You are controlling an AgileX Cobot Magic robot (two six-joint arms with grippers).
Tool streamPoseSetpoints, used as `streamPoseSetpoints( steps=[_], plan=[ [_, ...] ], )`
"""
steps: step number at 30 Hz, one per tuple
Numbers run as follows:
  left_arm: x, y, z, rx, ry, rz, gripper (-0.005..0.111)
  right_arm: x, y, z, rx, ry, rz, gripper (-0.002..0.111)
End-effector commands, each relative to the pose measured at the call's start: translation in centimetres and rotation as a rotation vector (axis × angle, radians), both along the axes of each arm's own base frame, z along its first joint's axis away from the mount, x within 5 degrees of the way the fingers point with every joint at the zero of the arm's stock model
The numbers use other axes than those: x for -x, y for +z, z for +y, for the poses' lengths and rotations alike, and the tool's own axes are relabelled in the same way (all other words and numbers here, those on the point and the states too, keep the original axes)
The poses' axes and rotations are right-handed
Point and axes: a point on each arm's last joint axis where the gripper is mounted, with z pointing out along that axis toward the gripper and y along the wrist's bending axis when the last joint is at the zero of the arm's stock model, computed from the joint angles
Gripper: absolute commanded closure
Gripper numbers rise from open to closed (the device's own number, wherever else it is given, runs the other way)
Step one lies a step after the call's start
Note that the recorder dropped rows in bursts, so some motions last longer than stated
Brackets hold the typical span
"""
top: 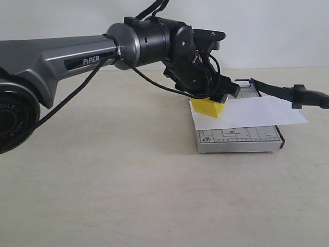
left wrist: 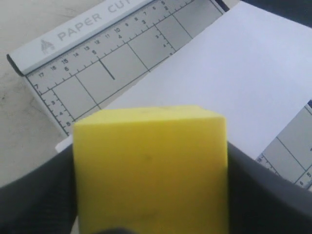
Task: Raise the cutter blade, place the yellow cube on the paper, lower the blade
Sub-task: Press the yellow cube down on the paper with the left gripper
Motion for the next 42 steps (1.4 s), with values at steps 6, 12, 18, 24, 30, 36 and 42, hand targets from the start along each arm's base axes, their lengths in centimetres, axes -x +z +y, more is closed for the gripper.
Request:
streamPoseSetpoints(
  steps=[6, 12, 18, 24, 30, 36, 42],
  plan=[
    [-0.2, 0.5, -0.4, 0.037, -0.005, -0.044, 0.102, 0.1, 0.0, 0.0, 0.013, -0.001, -0.006, 0.061],
    [-0.1, 0.3, -0.4, 0.037, -0.004, -0.039, 0.102, 0.1, 0.0, 0.0, 0.013, -0.001, -0.006, 0.061],
    [0.0, -1.0, -0.6, 0.039, 0.006, 0.02, 0.102, 0.1, 0.0, 0.0, 0.013, -0.001, -0.006, 0.061],
    [0.0, -1.0, -0.6, 0.037, 0.005, 0.019, 0.102, 0.1, 0.0, 0.0, 0.013, -0.001, -0.006, 0.061],
    [0.0, -1.0, -0.7, 0.039, -0.001, 0.009, 0.098, 0.1, 0.0, 0.0, 0.013, -0.001, -0.006, 0.061],
    [-0.3, -0.7, -0.9, 0.073, 0.005, -0.021, 0.062, 0.1, 0.0, 0.0, 0.013, -0.001, -0.006, 0.061],
    [-0.4, -0.6, -1.0, 0.091, 0.008, -0.034, 0.044, 0.1, 0.0, 0.0, 0.012, -0.003, -0.008, 0.061]
  ],
)
